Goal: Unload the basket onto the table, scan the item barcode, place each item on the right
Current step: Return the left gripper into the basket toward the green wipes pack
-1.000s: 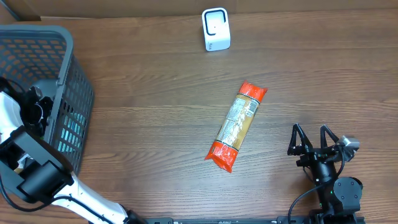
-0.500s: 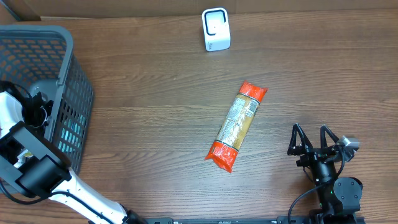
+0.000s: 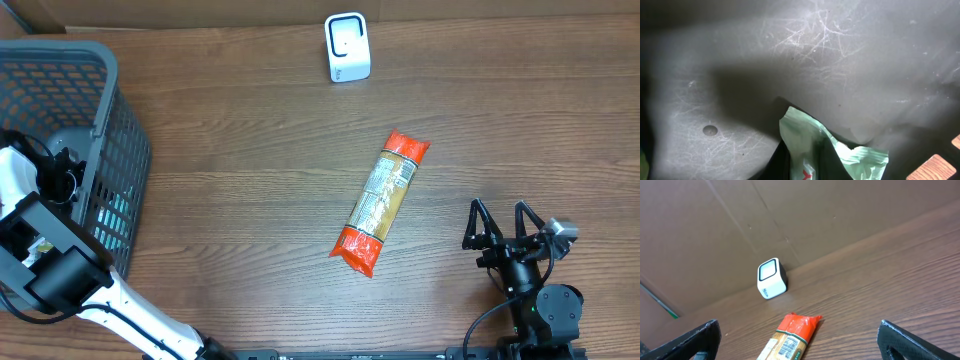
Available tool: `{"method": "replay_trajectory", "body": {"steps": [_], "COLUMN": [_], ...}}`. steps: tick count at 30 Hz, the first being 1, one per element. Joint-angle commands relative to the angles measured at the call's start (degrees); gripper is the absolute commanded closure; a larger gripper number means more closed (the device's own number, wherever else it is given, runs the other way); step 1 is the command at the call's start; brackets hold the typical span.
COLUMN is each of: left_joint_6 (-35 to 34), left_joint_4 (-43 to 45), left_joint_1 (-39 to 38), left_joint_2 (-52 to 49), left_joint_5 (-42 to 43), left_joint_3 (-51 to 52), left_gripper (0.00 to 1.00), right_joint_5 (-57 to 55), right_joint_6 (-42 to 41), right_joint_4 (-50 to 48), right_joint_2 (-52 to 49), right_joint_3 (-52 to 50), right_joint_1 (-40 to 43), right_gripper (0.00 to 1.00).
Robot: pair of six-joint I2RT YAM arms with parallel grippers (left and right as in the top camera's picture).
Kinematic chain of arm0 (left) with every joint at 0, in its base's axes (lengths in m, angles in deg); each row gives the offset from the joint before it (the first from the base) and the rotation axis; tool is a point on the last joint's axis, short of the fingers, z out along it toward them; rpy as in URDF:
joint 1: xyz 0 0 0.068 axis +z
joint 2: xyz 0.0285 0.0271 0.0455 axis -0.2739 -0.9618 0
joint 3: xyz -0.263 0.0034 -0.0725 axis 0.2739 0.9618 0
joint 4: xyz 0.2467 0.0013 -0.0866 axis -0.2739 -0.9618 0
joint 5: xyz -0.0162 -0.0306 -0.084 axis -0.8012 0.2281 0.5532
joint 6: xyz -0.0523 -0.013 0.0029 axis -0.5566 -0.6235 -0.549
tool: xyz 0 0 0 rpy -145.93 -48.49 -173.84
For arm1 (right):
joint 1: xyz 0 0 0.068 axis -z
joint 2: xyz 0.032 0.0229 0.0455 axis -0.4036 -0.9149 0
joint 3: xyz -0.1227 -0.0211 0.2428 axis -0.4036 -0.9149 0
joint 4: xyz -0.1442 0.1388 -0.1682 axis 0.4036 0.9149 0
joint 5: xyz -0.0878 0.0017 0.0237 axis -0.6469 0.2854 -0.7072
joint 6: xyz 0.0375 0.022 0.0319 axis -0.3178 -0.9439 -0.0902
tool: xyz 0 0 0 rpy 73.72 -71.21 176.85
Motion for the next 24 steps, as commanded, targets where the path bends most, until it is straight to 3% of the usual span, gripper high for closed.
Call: {"method": "replay_trajectory", "body": {"steps": [1, 13, 24], "left_joint_6": [-3.3, -9.4, -10.6], "left_joint_4": [-0.7, -12.2, -12.9], "left_joint_1": [-0.5, -0.5, -0.5], "left_joint_2": [-3.9, -3.9, -3.9], "left_joint_5": [-3.8, -10.4, -8.7], "left_joint_3": [-0.7, -24.0, -25.1], "left_gripper": [0.96, 0.96, 0.96], "right_joint_5": [0.1, 0.1, 0.1], "right_joint_6": [0.1, 0.1, 0.1], "right_joint_4": [-0.4, -0.4, -0.4], "right_joint_2": [0.6, 0.6, 0.6], "right_joint_3": [-0.6, -0.6, -0.6], "right_joint_1": [-0.3, -0.3, -0.3], "right_gripper": [0.0, 0.0, 0.0]}}
